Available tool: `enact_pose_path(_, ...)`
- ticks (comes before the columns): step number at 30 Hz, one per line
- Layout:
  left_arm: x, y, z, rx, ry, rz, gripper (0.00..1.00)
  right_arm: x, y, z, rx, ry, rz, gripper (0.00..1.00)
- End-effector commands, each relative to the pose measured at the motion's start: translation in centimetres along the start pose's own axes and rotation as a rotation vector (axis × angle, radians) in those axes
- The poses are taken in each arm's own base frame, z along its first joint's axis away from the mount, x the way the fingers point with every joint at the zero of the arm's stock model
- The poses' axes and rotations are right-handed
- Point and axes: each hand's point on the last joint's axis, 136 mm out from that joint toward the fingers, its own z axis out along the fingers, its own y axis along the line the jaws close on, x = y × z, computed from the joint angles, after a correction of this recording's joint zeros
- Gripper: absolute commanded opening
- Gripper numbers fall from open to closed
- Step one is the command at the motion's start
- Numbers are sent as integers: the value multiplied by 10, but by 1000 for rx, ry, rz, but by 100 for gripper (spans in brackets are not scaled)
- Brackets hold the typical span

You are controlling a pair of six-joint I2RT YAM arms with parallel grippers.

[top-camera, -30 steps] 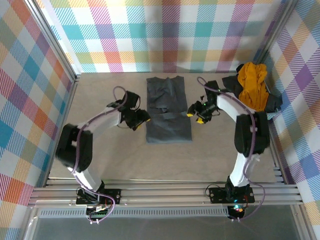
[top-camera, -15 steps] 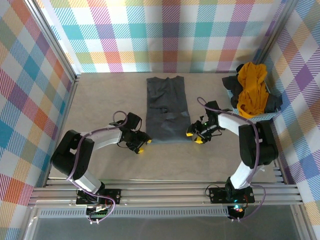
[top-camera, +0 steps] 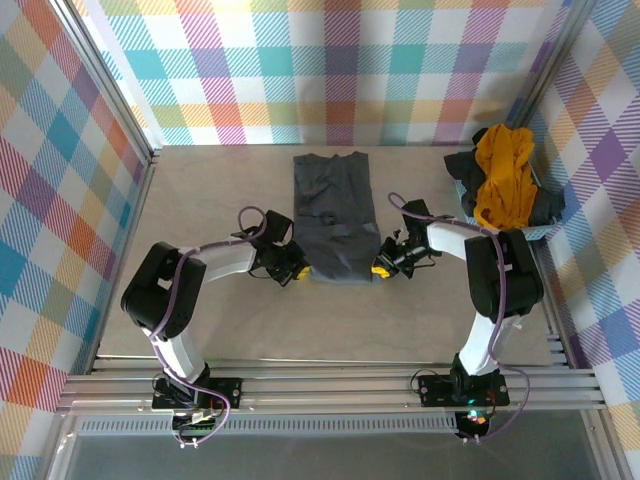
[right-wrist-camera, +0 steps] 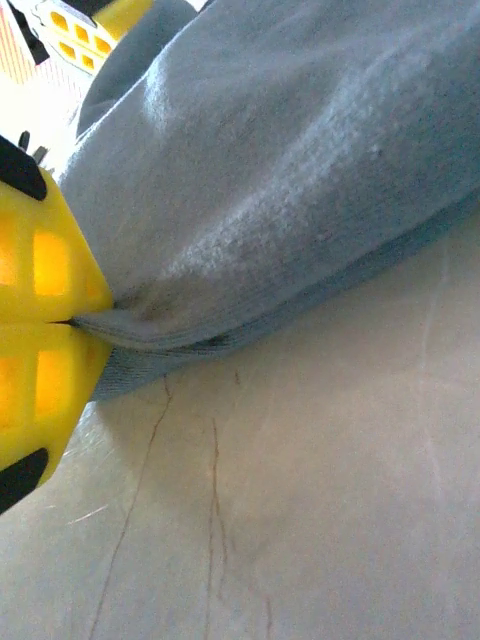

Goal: Fold and stack the t-shirts

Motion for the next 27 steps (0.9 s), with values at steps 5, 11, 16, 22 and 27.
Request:
enact_pose_path(5,29,23,-29,-34,42,96,0,26,-4,-20,37,-4,-51,0)
enact_pose_path(11,67,44,-48,-25,120,162,0,74,-16,-27,35,53,-83,0)
enact_pose_path(16,82,43,-65,-15,120,215,0,100,-15,-40,10,76,-93,0)
enact_pose_path(22,82,50,-68,-34,112,188,0,103,-13,-46,21,85,-101,0)
enact_pose_path(27,71,14,-95,23,30,215,0,93,9,-70,14,15,-131,0)
